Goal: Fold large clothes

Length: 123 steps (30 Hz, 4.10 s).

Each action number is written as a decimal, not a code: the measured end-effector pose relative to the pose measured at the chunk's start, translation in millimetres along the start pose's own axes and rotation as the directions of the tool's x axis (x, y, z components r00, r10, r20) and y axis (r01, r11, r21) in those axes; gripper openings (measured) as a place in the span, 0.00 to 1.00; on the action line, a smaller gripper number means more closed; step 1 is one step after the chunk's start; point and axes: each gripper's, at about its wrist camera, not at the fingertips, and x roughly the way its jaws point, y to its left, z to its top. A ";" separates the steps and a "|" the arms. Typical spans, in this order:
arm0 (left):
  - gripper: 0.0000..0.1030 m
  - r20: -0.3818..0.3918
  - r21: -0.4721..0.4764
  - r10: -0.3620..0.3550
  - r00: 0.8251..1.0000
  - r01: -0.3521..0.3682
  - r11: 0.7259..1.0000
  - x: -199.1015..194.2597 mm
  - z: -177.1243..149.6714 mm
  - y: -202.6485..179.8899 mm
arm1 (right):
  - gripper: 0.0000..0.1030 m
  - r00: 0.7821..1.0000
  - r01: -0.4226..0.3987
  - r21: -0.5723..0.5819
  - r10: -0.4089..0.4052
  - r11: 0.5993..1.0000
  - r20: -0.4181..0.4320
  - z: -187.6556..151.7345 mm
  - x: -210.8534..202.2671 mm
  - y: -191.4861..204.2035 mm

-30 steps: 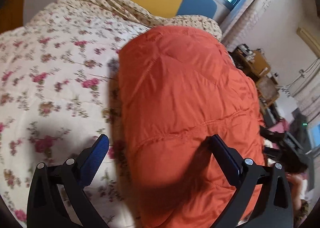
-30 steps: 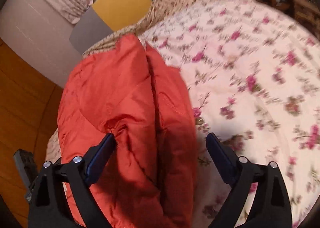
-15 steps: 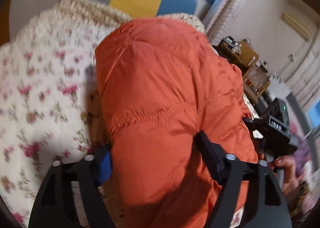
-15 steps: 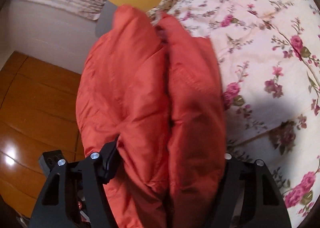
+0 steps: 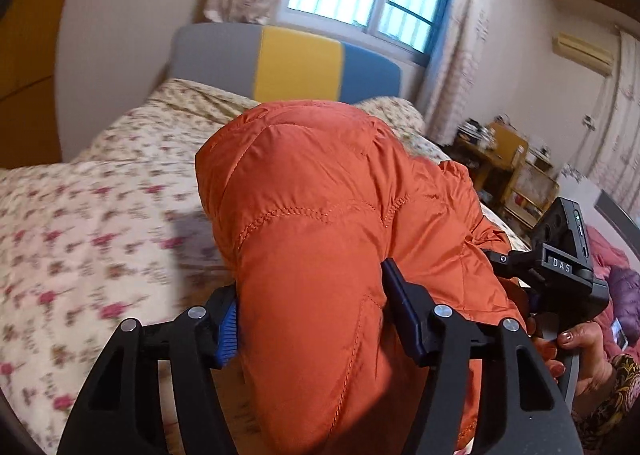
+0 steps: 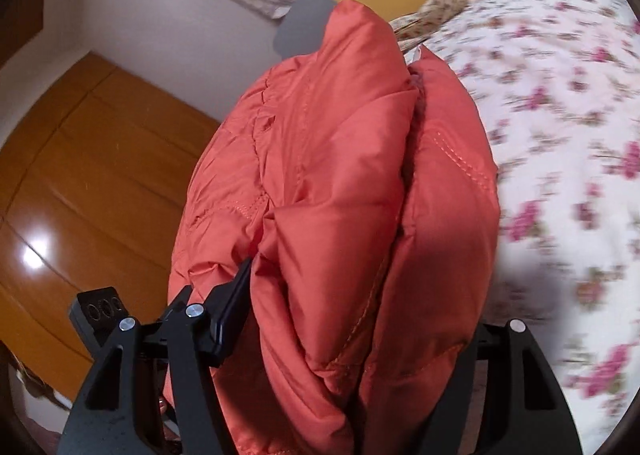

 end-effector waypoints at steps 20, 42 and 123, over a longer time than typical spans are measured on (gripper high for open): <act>0.72 -0.030 -0.264 0.257 0.966 -0.255 0.930 -58.3 -57.8 147.9 | 0.80 0.977 0.174 -0.211 -0.196 0.962 -0.087 -45.6 166.3 91.1; 0.93 -0.090 -0.038 0.418 0.904 -0.422 0.906 -26.8 -37.4 108.2 | 0.92 0.857 0.502 -0.208 -0.514 0.840 -0.008 -83.6 112.4 86.7; 0.97 -0.079 -0.118 0.547 0.834 -0.552 0.825 -160.5 -92.6 31.0 | 0.98 0.841 0.533 -0.481 -0.497 0.696 0.213 -167.2 17.3 189.2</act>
